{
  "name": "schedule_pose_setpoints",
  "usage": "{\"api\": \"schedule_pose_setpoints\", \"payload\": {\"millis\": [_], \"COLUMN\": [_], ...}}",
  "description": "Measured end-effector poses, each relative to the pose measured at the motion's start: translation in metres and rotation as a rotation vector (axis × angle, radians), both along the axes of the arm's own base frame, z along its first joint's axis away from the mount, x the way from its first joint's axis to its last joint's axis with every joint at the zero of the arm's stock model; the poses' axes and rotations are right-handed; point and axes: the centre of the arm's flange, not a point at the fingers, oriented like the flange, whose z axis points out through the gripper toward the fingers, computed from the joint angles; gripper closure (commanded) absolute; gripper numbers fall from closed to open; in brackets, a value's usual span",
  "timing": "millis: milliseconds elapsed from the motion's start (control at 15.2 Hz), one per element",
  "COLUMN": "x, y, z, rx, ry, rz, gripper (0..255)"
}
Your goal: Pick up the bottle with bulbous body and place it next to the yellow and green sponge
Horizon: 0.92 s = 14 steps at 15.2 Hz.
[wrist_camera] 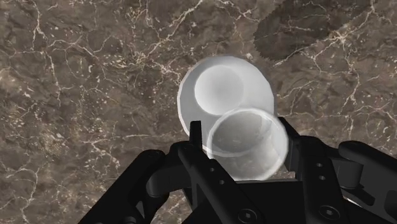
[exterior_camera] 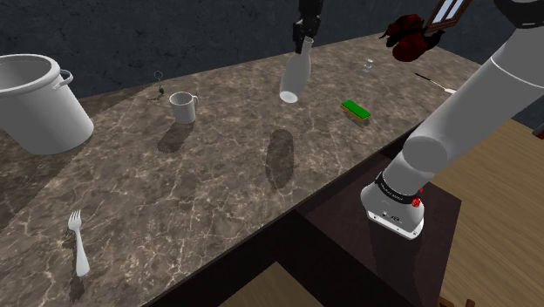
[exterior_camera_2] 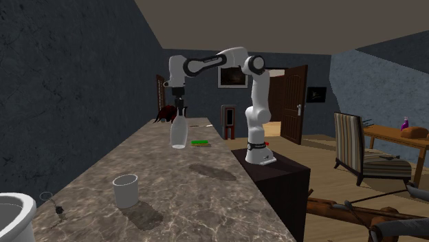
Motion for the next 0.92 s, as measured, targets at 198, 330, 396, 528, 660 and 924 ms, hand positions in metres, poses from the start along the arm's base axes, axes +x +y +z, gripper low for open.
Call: {"api": "schedule_pose_setpoints", "payload": {"millis": [198,330,396,528,660,924], "x": [-0.006,-0.012,-0.014,-0.021,-0.022,-0.031], "y": [-0.043,-0.068,-0.08,-0.109,-0.134,-0.185], "z": [0.0,0.001,0.002,0.0,0.0,0.002], "rx": [0.0,0.0,0.0,0.0,0.001,0.001], "ry": [0.0,0.0,0.0,0.0,0.0,0.0], "rz": [0.0,0.0,0.0,0.0,0.0,0.0], "gripper": [255,255,255,255,255,255]}}
